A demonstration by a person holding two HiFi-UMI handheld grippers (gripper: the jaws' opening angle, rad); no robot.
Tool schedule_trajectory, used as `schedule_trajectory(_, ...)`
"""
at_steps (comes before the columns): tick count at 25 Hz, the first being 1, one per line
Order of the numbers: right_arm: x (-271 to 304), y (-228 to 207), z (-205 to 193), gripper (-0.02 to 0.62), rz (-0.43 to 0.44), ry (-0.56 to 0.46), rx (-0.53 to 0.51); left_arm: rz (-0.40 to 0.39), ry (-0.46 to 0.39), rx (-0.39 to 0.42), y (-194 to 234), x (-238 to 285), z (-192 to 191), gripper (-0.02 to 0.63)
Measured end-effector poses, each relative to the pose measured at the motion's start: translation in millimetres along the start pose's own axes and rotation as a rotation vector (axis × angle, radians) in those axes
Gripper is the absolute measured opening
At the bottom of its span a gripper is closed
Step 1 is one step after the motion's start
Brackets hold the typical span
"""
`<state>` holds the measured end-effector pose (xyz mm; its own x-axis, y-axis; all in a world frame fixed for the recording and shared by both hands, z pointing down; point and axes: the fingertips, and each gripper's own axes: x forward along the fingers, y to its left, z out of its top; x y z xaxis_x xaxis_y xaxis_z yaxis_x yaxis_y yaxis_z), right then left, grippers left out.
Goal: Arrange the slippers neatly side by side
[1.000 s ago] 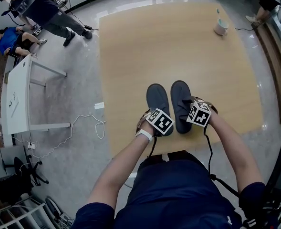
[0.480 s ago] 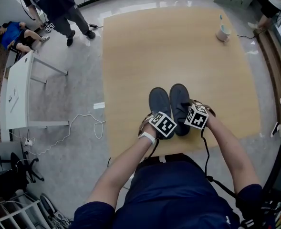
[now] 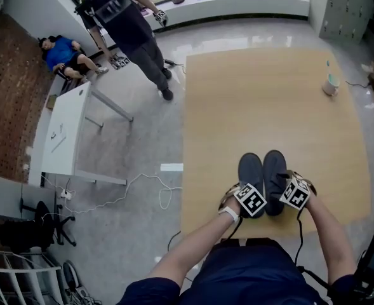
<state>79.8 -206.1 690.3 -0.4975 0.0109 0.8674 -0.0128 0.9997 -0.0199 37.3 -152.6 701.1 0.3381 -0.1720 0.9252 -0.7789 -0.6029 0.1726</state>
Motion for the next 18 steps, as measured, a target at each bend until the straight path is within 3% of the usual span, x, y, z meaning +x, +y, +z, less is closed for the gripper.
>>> schedule_trajectory(3, -19.1, 1.4, 13.0, 0.351, -0.077, -0.135, 0.098, -0.017, -0.081, -0.072, 2.7, -26.4, -8.2, 0.359)
schedule_trajectory(7, -63.6, -12.9, 46.0, 0.344, -0.172, -0.392, 0.299, -0.049, -0.249, -0.252, 8.7, -80.3, 2.8, 0.348)
schedule_trajectory(10, -100.7, -21.4, 67.1, 0.293, -0.239, -0.555, 0.435, -0.027, -0.395, -0.304, 9.1, -126.7, 19.1, 0.312)
schedule_trajectory(14, -138.5, -19.4, 94.2, 0.181, -0.316, -0.7, 0.538, -0.032, -0.551, -0.283, 4.4, -165.5, 34.4, 0.193)
schedule_trajectory(18, -176.1, -7.3, 130.8, 0.062, -0.364, -0.815, 0.514, -0.027, -0.684, -0.249, -1.2, -201.7, 48.4, 0.004)
